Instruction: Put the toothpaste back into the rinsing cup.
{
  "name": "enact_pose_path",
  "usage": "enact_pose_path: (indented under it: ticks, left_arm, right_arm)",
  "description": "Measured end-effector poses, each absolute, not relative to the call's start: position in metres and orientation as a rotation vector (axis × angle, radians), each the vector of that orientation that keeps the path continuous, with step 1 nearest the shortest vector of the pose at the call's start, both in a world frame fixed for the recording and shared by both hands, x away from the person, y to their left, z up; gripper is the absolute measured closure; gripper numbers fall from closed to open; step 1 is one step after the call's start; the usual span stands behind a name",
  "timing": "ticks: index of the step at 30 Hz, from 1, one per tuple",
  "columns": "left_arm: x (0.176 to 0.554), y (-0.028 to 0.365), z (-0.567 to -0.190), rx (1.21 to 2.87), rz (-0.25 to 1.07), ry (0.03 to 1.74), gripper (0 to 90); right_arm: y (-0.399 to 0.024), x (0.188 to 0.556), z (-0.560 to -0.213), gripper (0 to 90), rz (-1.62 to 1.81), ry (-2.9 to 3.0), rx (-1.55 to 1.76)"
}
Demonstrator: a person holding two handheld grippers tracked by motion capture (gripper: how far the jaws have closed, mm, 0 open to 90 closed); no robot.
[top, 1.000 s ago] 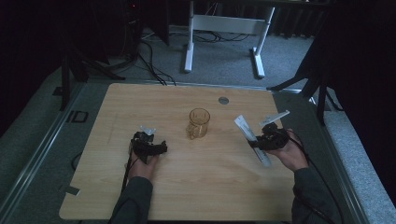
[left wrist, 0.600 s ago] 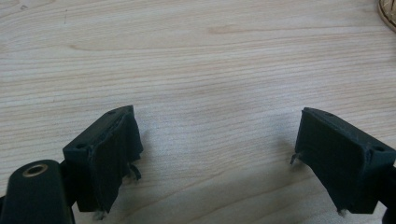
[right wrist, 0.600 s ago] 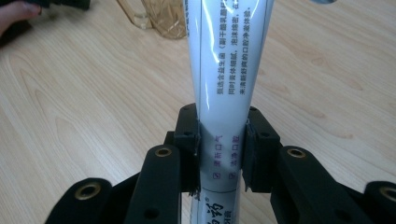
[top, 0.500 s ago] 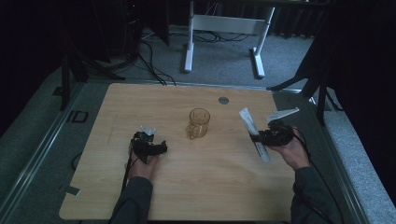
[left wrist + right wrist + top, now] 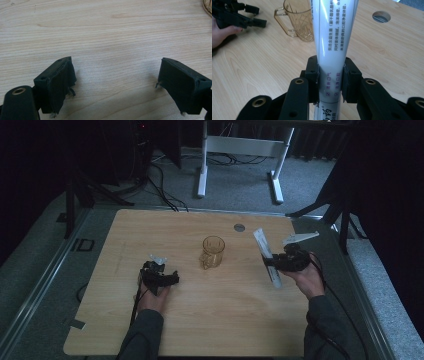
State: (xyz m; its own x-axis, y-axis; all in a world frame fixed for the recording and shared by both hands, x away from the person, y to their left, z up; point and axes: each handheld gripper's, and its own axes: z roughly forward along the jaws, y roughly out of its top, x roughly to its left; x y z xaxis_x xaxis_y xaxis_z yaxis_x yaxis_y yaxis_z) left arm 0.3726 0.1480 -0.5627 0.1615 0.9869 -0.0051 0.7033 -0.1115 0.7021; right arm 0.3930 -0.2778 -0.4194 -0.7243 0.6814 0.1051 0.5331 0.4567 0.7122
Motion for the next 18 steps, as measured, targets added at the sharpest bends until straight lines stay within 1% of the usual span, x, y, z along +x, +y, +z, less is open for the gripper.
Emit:
enact_pose_path:
  ticks: [18]
  left_arm:
    - [0.373, 0.148, -0.563, 1.877, 0.650, 1.600, 12.8]
  right_arm:
    - [-0.268, 0.397, -0.405, 71.5, 1.164, 2.468, 1.041]
